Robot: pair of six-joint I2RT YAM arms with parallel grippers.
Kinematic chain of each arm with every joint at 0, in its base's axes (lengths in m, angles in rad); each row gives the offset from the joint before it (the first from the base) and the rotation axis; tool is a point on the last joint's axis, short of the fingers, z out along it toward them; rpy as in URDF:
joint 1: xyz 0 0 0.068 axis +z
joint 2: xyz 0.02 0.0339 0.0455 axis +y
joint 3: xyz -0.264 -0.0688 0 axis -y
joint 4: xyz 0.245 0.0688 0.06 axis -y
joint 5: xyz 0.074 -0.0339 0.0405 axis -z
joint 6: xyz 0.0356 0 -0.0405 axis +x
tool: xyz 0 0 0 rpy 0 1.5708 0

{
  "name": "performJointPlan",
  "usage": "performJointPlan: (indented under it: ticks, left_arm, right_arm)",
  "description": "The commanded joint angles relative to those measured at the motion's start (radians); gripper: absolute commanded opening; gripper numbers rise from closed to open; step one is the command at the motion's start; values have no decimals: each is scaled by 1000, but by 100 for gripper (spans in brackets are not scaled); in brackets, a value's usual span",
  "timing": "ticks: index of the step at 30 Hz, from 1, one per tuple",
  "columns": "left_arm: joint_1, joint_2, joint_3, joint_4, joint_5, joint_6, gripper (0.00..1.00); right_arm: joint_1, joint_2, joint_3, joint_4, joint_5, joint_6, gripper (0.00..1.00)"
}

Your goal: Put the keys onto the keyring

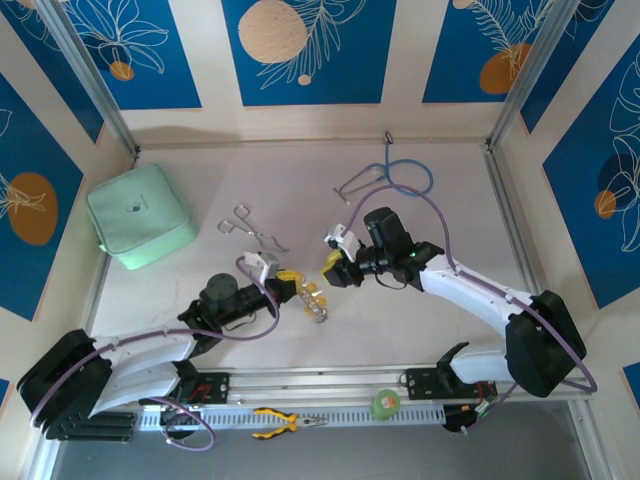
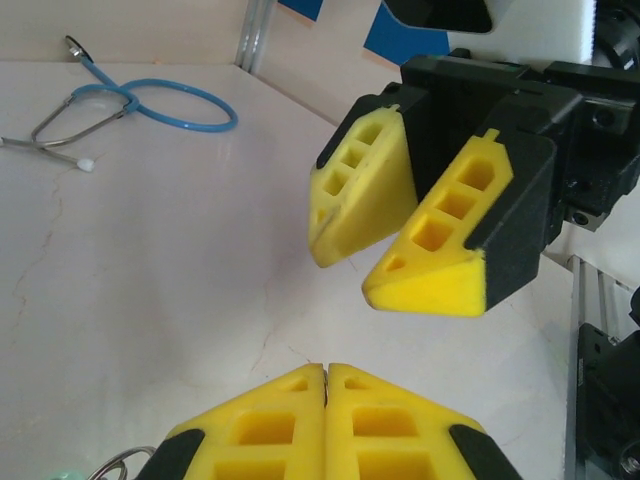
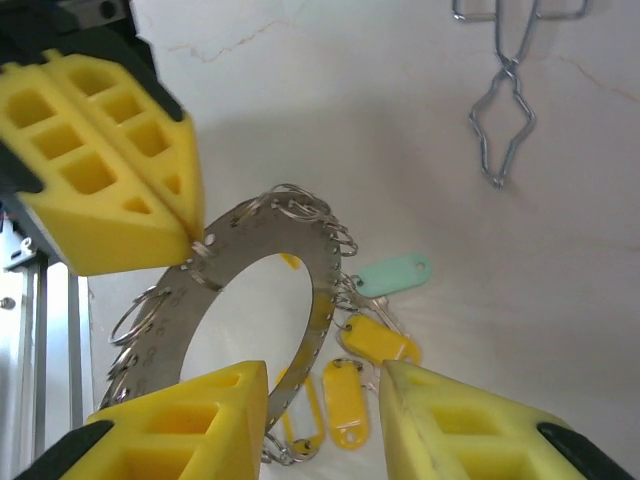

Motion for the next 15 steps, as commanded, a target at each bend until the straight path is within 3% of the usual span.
performJointPlan:
  ticks: [1,10,12,15]
  left_arm:
    - [5,22,-2,44,1,27,0]
    - [4,8,79,-138,-41,-37,0]
    - [3,-3,86,-165,-49,-58,0]
    - [2,-26,84,-193,-79,-91,0]
  right_arm:
    - [6,-6,33,-83,-44,-156,35]
    - [142,-185,-61,-19,195,-264,35]
    - [156,-199,-52,-50,207,-219,40]
    - [168,-206,-31,-92,201,-31,44]
